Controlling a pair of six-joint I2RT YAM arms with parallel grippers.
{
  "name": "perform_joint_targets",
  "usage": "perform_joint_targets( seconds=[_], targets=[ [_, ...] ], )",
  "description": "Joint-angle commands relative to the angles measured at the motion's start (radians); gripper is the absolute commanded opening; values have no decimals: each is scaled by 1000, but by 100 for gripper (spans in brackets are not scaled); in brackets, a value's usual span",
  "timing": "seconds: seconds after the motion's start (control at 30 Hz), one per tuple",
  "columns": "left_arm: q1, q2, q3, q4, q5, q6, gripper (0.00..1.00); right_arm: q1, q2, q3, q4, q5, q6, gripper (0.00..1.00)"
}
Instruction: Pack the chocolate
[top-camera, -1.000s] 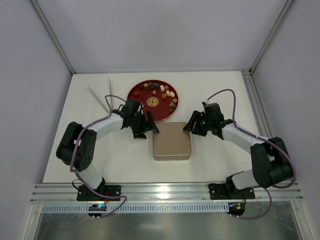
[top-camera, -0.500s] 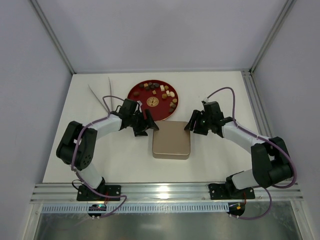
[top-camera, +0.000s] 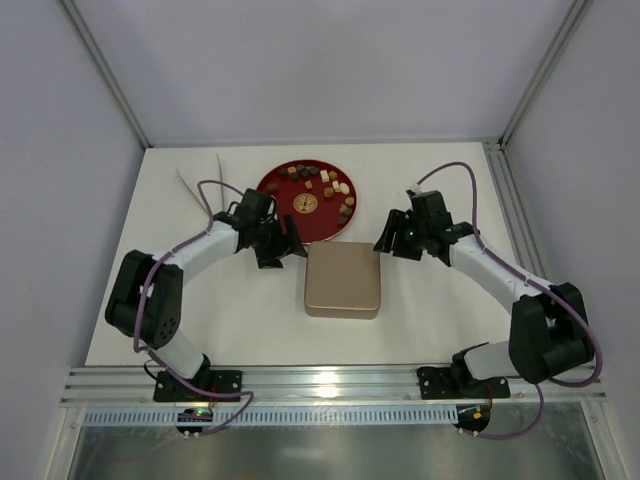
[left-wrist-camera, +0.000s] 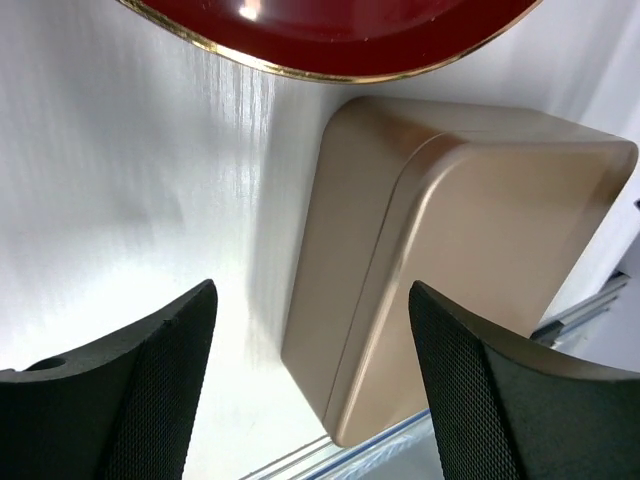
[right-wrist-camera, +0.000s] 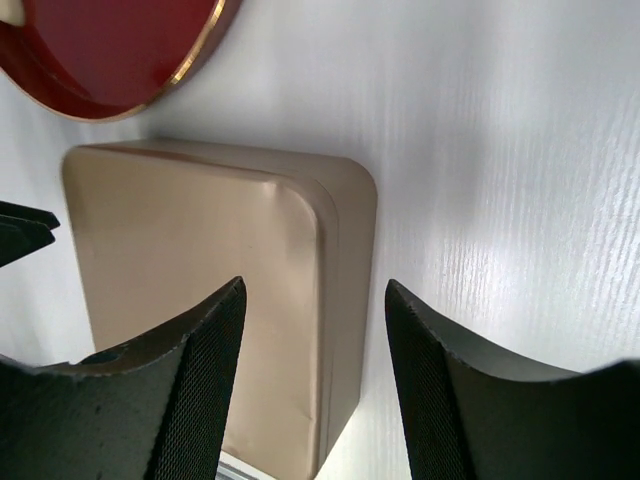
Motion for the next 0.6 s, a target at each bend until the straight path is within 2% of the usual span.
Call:
perform_joint_targets(
  seconds=[0.0, 0.23, 0.57],
  targets=[
    [12, -92, 117, -170, -89, 90, 76, -20, -84, 104, -53, 25, -43, 60],
    [18, -254, 286, -314, -155, 200, 79, -26, -231, 230, -135, 112, -103, 68],
    [19, -472, 260, -365, -197, 262, 81, -26, -466, 222, -219, 235, -143, 73]
  ],
)
